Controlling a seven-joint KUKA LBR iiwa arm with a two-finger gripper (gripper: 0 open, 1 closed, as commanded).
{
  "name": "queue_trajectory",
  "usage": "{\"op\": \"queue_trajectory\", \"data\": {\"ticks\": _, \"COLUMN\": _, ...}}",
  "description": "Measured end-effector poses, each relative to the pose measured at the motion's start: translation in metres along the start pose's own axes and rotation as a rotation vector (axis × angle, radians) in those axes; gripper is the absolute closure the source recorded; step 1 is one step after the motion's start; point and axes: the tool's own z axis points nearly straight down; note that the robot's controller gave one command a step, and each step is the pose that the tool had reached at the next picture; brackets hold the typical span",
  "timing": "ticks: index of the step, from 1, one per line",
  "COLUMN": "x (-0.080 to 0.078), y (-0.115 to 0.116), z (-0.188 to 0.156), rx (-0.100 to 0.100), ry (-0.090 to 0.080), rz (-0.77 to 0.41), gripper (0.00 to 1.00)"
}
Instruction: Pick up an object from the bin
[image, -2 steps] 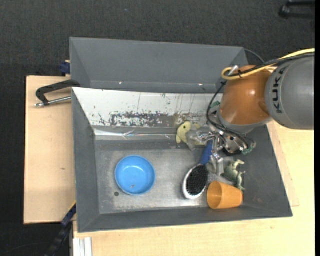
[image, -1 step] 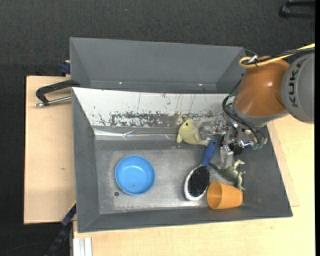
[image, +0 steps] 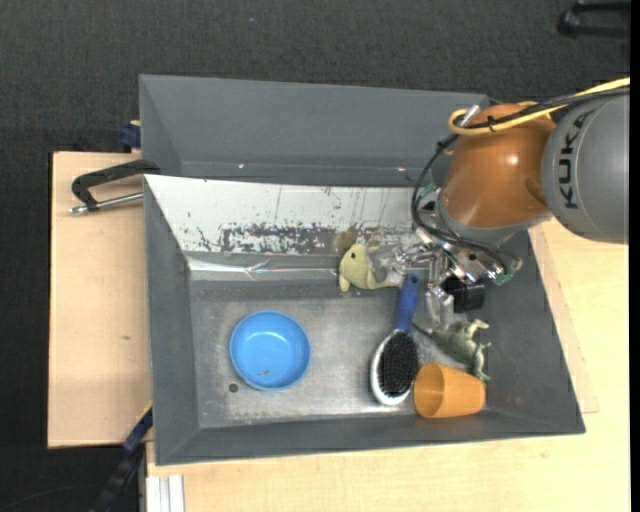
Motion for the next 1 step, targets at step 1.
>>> {"op": "queue_trajectory", "data": {"ticks": 1, "x": 0.0085, "y": 0.0301, "z": 0.0392, "rx": -0.007, "ry": 0.006, "rz": -0.4, "gripper": 0.0}}
